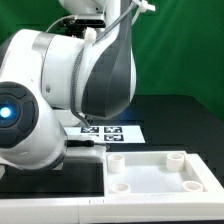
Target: Assemble one leg
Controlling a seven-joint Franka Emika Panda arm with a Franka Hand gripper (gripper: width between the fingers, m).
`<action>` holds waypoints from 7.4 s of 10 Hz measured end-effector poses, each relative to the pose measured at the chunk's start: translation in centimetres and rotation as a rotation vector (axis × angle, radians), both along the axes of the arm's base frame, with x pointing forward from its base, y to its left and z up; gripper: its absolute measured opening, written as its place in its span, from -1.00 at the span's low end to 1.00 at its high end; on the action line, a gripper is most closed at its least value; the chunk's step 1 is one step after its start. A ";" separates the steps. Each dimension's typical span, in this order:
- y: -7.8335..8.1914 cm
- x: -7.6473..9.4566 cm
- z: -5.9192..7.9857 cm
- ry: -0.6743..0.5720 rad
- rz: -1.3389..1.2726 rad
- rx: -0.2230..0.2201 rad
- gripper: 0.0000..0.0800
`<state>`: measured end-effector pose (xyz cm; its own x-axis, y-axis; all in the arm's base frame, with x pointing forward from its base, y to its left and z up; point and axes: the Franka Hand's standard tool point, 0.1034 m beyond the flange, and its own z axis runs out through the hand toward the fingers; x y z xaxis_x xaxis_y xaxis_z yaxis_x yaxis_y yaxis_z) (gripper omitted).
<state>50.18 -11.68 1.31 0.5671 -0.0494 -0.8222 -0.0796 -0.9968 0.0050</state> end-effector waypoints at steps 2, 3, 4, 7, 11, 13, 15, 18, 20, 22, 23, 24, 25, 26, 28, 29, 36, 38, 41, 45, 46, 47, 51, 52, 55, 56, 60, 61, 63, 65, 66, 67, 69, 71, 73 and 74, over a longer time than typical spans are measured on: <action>0.5 1.3 2.1 -0.027 0.014 0.021 -0.29; 1.4 2.2 4.4 -0.051 0.020 0.028 -0.29; 2.4 3.7 6.5 -0.139 0.029 0.023 -0.29; 5.6 4.4 9.8 -0.444 0.059 0.011 -0.29; 5.2 5.5 9.8 -0.703 0.069 -0.022 -0.29; 11.5 7.6 13.0 -0.945 0.059 -0.032 -0.29; 16.7 8.7 14.7 -1.094 -0.011 -0.054 -0.29; 16.9 9.0 14.7 -1.265 -0.004 -0.051 -0.29; 16.9 9.4 14.8 -1.424 0.001 -0.056 -0.29; 16.9 9.2 14.5 -1.471 0.007 -0.059 -0.29; 17.3 9.4 14.5 -1.467 0.008 -0.055 -0.29; 18.3 10.2 14.8 -1.480 0.014 -0.041 -0.28; 18.9 11.3 14.9 -1.506 0.029 -0.033 -0.28; 19.3 12.5 14.9 -1.531 0.043 -0.030 -0.28; 20.1 12.6 14.7 -1.542 0.064 -0.021 -0.28; 20.0 12.6 14.7 -1.541 0.063 -0.022 -0.28; 22.8 12.1 10.1 -1.517 0.089 -0.006 -0.28; 22.9 12.2 9.4 -1.513 0.093 -0.007 -0.28; 23.1 12.8 8.6 -1.531 0.102 -0.007 -0.28; 23.1 12.5 7.9 -1.562 0.112 -0.007 -0.28; 23.1 12.4 7.8 -1.580 0.118 -0.006 -0.28; 23.1 12.4 7.8 -1.592 0.118 -0.007 -0.28; 23.0 12.4 7.8 -1.594 0.130 -0.007 -0.28; 23.0 12.3 7.7 -1.580 0.135 -0.006 0.14; 22.2 13.3 8.1 -1.434 0.116 -0.008 0.61; 22.2 14.0 8.4 -1.326 0.105 -0.003 0.61; 22.5 14.5 7.2 -1.037 0.083 0.004 0.62; 22.6 14.0 6.4 -0.966 0.081 0.002 0.62; 22.7 13.8 6.5 -0.856 0.067 -0.005 0.62; 22.6 13.9 6.3 -0.860 0.045 -0.020 0.32; 22.6 13.8 6.3 -0.859 0.020 -0.035 -0.14; 22.7 13.8 6.3 -0.856 -0.044 -0.072 -0.29; 22.7 13.8 6.3 -0.847 -0.155 -0.138 -0.29; 22.7 14.1 6.2 -0.856 -0.305 -0.222 -0.29; 22.7 14.1 6.2 -0.885 -0.514 -0.318 -0.29; 22.5 14.3 6.2 -0.872 -0.647 -0.365 -0.29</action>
Offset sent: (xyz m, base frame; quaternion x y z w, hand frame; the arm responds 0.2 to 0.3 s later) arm 0.0081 0.0535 0.0969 0.0509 0.0667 -0.0161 0.9963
